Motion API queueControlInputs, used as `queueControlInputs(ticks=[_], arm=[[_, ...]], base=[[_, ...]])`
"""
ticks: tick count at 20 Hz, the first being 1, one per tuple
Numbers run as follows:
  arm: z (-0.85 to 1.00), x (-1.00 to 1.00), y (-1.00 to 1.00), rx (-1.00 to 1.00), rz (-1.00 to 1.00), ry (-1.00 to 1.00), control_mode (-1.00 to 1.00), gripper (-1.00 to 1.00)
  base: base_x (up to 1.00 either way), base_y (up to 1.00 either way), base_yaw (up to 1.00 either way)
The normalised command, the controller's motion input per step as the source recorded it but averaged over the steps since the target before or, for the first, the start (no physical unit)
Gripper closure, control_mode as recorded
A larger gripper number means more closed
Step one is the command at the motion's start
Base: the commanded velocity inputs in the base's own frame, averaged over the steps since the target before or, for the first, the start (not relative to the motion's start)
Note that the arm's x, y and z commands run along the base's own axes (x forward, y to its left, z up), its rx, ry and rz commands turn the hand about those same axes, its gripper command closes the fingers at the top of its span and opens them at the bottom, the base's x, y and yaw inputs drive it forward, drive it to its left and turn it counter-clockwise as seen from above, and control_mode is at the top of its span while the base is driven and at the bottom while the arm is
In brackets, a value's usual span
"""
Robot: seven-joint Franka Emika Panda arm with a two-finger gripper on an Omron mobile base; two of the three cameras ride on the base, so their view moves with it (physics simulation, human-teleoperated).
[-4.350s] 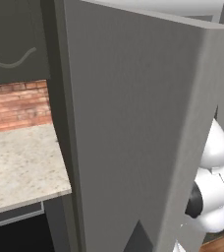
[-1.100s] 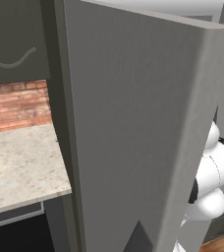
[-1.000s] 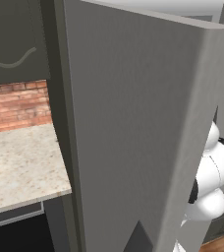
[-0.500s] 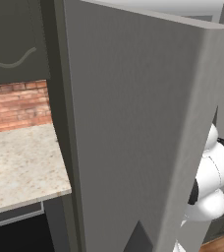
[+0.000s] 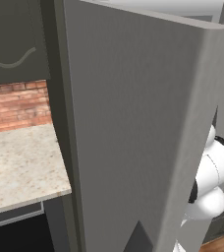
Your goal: Retrieve the steak from the fridge and place it on the saucepan with marinade on the stove.
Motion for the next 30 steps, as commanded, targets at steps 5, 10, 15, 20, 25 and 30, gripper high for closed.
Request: queueControlInputs(ticks=[5,10,15,20,25,30], arm=[[-0.12,0.01,0.08,-0.01,0.0,0.01,-1.0,1.0],[0.0,0.0,0.0,0.0,0.0,0.0,-1.0,1.0],[0.0,-0.07,0.0,0.0,0.0,-0.03,-1.0,1.0],[0.0,-0.24,0.0,0.0,0.0,-0.1,-1.0,1.0],[0.09,-0.32,-0.01,0.0,0.0,-0.12,-1.0,1.0],[0.06,-0.56,-0.2,0.01,-0.02,-0.06,-1.0,1.0]], base=[[0.0,0.0,0.0],[0.0,0.0,0.0],[0.0,0.0,0.0],[0.0,0.0,0.0],[0.0,0.0,0.0],[0.0,0.0,0.0]])
